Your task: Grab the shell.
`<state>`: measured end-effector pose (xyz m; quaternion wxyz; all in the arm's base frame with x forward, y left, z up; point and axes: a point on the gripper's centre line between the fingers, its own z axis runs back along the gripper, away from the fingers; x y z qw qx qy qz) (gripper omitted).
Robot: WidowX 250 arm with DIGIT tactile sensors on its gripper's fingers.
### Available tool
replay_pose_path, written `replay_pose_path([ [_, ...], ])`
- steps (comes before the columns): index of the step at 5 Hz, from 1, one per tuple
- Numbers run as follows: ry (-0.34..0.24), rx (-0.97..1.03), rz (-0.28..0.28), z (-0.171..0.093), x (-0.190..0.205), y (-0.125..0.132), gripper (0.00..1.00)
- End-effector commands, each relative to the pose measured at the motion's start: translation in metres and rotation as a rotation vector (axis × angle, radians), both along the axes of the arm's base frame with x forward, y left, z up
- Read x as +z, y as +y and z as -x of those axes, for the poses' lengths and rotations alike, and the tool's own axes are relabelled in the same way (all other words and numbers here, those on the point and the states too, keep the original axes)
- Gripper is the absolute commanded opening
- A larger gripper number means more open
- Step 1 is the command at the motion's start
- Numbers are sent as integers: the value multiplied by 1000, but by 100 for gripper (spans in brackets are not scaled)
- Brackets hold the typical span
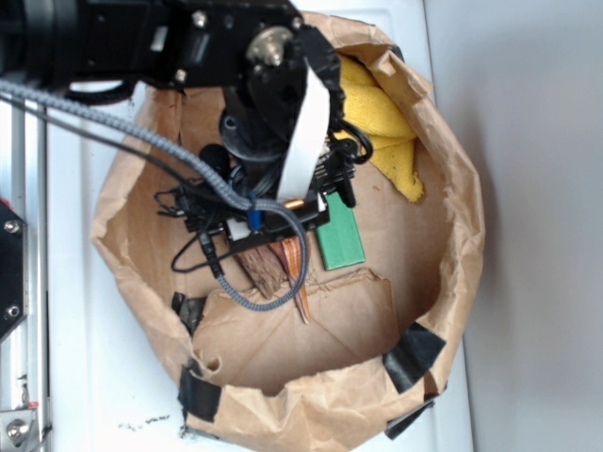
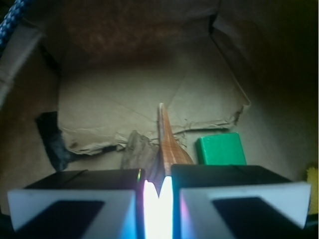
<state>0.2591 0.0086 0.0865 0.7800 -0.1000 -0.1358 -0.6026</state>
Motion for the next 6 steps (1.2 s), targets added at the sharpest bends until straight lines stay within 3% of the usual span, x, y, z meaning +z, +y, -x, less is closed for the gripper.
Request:
replay_pose_path([
  [1,-41,-56,-39,-1,-1,-4,100],
  [2,-30,-90,-20,-5,-5,-20,100],
  [3,-23,-88,-42,-14,-13,-25,100],
  [4,-1,-106,-107,-18,-31,-27,100],
  [5,42,142,-139,-22,-32,-32,100],
  [6,86,387,-34,-23,-22,-39,100],
])
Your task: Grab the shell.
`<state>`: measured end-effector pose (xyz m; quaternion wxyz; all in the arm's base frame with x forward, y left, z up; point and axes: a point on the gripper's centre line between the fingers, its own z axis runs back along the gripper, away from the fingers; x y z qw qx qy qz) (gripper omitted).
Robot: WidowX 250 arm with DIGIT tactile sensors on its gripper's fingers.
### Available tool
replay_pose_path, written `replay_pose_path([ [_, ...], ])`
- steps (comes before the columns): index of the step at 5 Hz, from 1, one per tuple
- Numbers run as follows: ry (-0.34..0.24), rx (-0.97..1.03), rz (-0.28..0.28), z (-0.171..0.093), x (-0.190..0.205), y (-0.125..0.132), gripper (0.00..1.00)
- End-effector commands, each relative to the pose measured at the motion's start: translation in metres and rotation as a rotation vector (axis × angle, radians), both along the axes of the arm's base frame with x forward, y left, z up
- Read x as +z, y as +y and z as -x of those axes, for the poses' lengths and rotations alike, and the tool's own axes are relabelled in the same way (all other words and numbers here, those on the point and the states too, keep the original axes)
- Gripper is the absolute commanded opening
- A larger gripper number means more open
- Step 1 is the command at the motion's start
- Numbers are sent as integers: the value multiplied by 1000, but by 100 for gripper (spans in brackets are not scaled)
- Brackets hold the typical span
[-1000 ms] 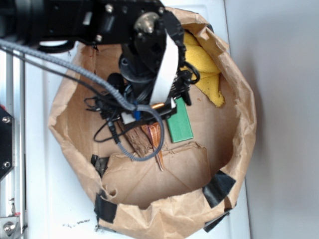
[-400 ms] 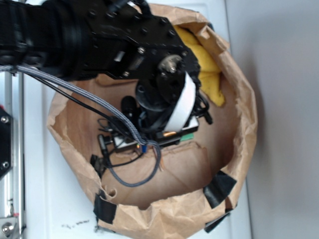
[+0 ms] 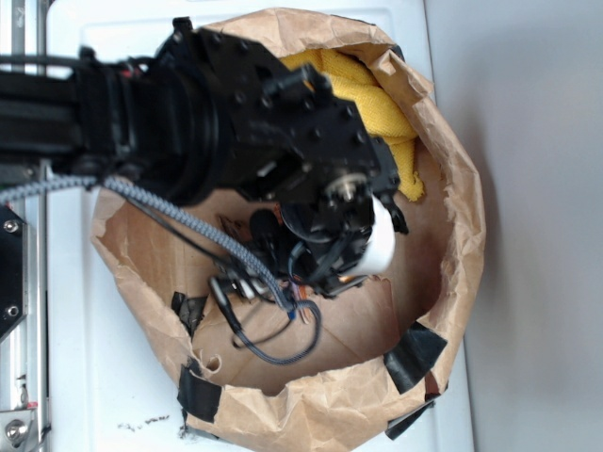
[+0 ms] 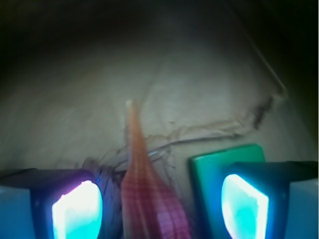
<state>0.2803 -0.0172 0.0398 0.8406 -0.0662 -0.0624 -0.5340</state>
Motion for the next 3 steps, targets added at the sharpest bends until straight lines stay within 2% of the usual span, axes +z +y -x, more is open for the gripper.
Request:
replay_pose_path([
  [1,-48,190,125,0,33,-23,100],
  [3,-129,50,133,4,38,-37,100],
])
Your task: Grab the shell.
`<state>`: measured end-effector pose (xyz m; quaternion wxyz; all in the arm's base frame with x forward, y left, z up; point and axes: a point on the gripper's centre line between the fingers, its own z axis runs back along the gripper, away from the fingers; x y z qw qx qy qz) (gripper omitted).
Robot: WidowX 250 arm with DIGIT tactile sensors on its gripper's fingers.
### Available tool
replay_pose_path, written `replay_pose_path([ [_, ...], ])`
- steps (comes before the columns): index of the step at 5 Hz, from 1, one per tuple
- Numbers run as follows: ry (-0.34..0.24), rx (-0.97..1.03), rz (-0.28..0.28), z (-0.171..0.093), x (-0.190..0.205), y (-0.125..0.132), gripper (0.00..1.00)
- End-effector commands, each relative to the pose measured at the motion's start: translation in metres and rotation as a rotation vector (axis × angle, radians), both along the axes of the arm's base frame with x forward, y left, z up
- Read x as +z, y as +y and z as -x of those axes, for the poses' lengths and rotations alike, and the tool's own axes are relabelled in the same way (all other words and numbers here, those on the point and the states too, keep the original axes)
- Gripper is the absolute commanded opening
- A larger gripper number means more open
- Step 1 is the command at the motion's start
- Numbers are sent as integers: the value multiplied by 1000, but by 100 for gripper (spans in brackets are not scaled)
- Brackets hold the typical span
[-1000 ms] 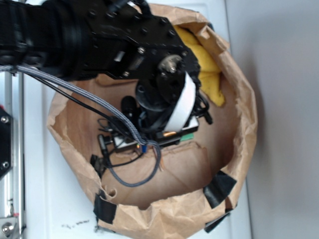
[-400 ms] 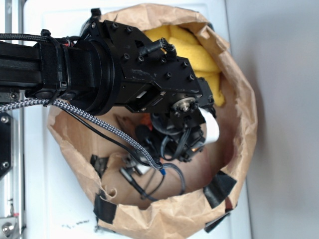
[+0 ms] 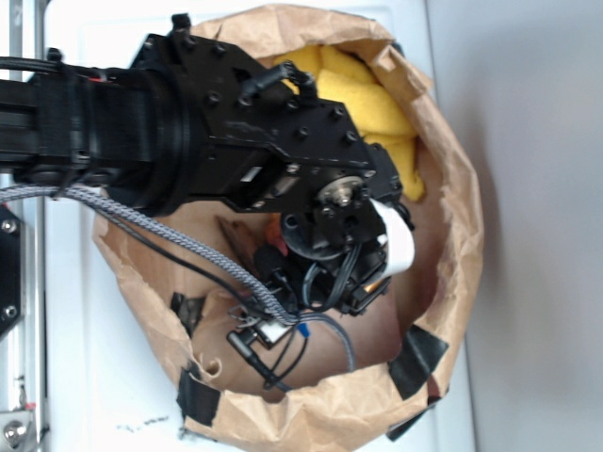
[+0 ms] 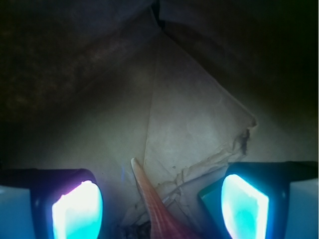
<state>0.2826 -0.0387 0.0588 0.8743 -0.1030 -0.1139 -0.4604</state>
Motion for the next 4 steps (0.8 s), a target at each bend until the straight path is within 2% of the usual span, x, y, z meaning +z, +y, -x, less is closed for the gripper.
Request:
replay_pose_path([
  [1,-104,-141,-27,6,13,-19,100],
  [2,-79,-146,-52,2,1,-20,100],
  [3,-14,-142,-102,0,-16,-18,100],
  [4,28,-107,-120,1,-28,-2,100],
])
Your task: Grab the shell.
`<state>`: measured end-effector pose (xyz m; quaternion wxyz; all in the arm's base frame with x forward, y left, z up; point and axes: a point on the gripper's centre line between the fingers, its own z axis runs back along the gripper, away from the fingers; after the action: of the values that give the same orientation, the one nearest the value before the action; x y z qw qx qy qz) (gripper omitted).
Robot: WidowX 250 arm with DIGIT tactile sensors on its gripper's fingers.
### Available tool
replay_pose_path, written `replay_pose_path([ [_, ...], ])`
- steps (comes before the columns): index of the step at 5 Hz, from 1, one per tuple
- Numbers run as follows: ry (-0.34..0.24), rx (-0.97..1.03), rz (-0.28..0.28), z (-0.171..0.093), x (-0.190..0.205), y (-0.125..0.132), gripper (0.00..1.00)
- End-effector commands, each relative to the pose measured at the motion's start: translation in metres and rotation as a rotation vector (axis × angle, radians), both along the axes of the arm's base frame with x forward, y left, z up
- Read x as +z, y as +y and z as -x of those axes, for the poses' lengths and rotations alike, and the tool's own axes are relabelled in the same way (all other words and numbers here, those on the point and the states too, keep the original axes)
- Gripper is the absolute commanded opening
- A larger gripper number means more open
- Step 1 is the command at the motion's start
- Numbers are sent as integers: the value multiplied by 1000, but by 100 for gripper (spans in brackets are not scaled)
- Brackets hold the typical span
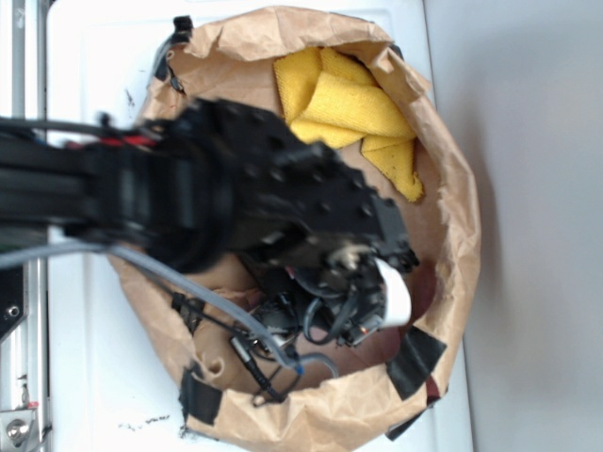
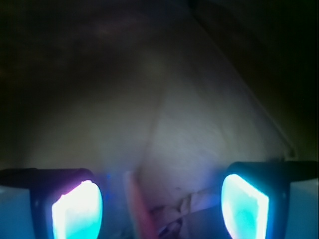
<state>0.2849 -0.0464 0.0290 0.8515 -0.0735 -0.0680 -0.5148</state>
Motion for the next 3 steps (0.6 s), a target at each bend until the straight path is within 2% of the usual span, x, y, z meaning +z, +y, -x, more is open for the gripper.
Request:
replay_pose_path([
  [1,4,10,-102,4,-5,21,100],
  [2,-56,4,-159,6,3,36,100],
  [3,-103,-9,-169,1,4,40,100],
])
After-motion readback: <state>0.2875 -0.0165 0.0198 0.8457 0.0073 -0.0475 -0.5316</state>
